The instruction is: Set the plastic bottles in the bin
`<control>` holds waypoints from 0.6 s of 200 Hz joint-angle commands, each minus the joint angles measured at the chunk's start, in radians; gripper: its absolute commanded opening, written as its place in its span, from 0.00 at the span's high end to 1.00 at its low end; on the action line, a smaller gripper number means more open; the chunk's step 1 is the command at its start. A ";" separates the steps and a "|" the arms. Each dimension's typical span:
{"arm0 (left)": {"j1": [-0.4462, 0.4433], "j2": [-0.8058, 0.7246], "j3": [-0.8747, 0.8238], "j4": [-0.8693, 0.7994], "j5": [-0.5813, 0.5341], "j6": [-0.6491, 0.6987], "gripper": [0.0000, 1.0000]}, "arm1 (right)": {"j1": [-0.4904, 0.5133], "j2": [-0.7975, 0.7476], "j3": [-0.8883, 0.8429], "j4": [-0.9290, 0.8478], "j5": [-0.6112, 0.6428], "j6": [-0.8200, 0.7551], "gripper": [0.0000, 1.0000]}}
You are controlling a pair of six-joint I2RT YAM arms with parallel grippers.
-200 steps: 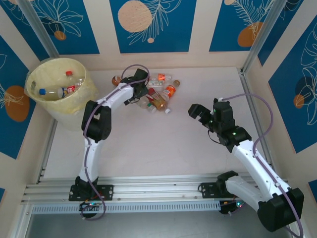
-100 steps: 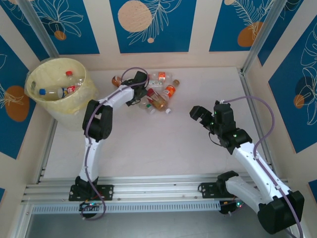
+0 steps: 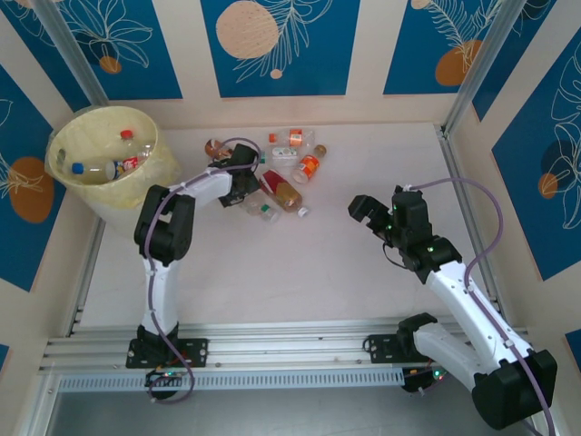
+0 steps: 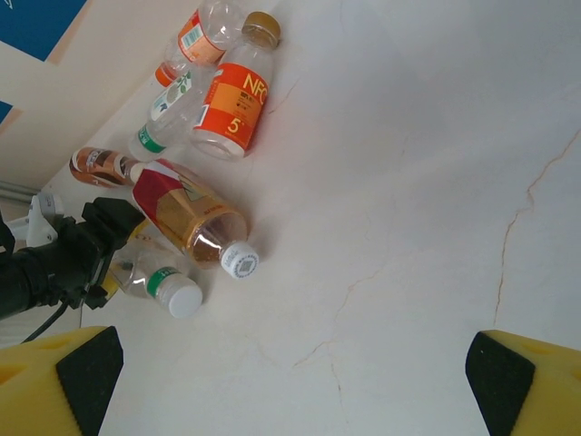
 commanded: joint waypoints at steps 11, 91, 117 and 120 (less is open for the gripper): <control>0.002 0.001 -0.015 0.078 0.113 0.044 0.32 | -0.007 -0.010 -0.011 0.011 0.008 0.021 0.01; 0.004 -0.150 -0.181 0.312 0.166 0.280 0.59 | -0.011 -0.011 -0.016 0.017 0.012 0.023 0.01; 0.003 -0.200 -0.233 0.374 0.192 0.319 0.61 | -0.010 -0.012 -0.018 0.021 0.004 0.021 0.01; 0.004 -0.208 -0.240 0.383 0.194 0.322 0.62 | -0.010 -0.012 -0.019 0.022 0.002 0.019 0.01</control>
